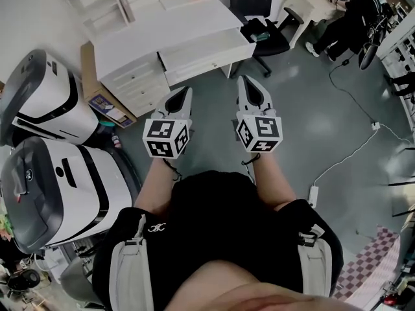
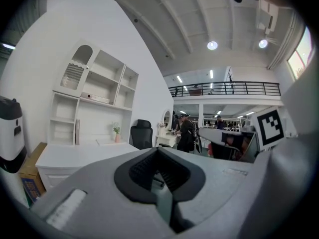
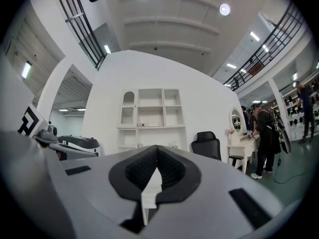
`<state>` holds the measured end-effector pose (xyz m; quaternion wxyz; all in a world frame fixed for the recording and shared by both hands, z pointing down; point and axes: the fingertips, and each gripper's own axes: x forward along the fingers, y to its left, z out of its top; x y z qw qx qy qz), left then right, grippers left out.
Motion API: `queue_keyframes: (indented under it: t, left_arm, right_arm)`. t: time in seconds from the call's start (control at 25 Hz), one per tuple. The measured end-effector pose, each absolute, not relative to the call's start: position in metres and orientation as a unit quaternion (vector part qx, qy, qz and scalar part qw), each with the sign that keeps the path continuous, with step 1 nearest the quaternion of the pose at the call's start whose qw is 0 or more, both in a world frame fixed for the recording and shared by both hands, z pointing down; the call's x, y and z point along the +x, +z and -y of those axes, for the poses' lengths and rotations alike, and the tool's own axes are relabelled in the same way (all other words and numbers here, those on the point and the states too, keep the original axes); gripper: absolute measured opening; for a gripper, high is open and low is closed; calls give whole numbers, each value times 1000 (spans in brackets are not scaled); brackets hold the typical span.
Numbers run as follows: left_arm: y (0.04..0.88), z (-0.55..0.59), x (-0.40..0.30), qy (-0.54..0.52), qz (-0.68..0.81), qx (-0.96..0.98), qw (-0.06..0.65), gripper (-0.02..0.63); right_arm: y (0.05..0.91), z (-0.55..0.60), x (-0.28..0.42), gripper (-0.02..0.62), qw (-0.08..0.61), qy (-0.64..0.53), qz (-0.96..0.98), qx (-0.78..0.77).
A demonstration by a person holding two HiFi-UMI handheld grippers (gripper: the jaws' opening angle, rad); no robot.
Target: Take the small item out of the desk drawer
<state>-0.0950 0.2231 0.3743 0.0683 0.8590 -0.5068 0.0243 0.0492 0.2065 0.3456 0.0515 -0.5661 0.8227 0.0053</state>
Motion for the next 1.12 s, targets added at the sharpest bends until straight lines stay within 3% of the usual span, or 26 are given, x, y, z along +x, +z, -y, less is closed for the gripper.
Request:
queue_keyframes:
  t: [0.52, 1.12]
  left_arm:
    - [382, -192, -110, 27, 495, 866, 58, 14]
    - [388, -48, -88, 38, 505, 861, 52, 14]
  right_arm:
    - [352, -177, 39, -3, 63, 0, -815, -576]
    - [362, -27, 65, -3, 69, -8, -817, -572]
